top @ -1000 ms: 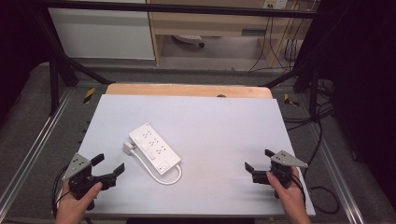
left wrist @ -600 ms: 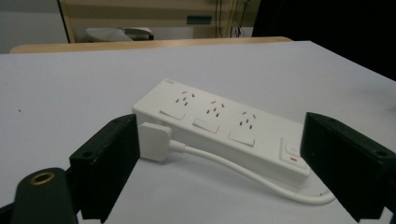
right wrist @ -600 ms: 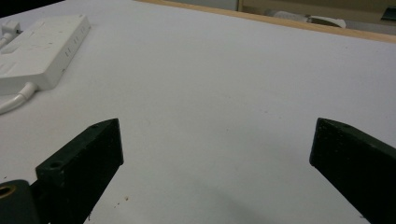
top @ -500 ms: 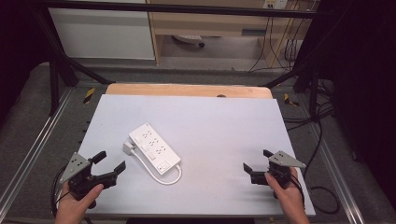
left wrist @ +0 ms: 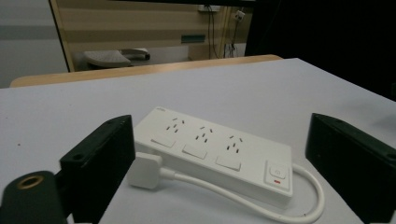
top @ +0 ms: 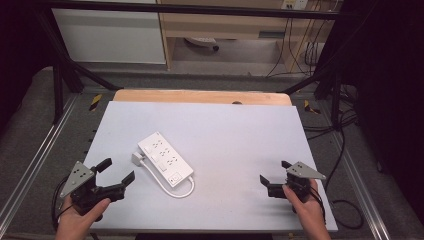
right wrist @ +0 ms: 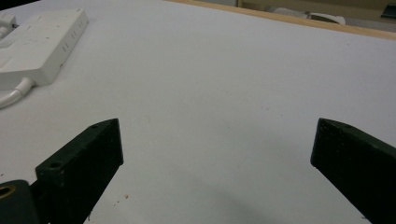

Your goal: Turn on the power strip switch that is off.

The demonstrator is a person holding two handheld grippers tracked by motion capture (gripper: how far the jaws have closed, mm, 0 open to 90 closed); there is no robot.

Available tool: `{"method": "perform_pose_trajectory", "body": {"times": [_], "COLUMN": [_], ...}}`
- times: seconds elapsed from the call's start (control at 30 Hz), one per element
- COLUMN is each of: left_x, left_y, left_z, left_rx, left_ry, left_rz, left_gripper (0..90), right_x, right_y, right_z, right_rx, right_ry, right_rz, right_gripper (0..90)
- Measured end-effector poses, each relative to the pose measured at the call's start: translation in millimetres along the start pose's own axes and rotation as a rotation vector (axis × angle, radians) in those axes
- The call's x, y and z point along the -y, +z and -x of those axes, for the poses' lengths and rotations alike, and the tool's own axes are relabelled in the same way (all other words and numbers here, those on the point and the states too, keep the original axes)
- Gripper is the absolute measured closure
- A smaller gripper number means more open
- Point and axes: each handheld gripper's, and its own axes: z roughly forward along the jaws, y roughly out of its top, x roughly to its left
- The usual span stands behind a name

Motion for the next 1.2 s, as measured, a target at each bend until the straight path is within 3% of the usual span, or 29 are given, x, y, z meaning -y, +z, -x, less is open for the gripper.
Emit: {"method": "perform_pose_trajectory", "body": {"times": [0.8,1.2], "left_x": [-14.1,-15.7], "left_y": [15.9,28.7], "left_z": [9.7,8.3], "left_rx": [0.049,0.038], "left_ry": [-0.007,-0.007], "left_rz": [-0.030,-0.057], "left_gripper": [4.6,5.9], "right_x": [0.0,0.5], "right_y": [-0.2,0.2], "right_z": [-0.3,0.4], "right_rx": [0.008,0.010], "right_ry": [0.006,0.009], "right_rz": [-0.003,-0.011], "right_gripper": [2.2,2.2]}}
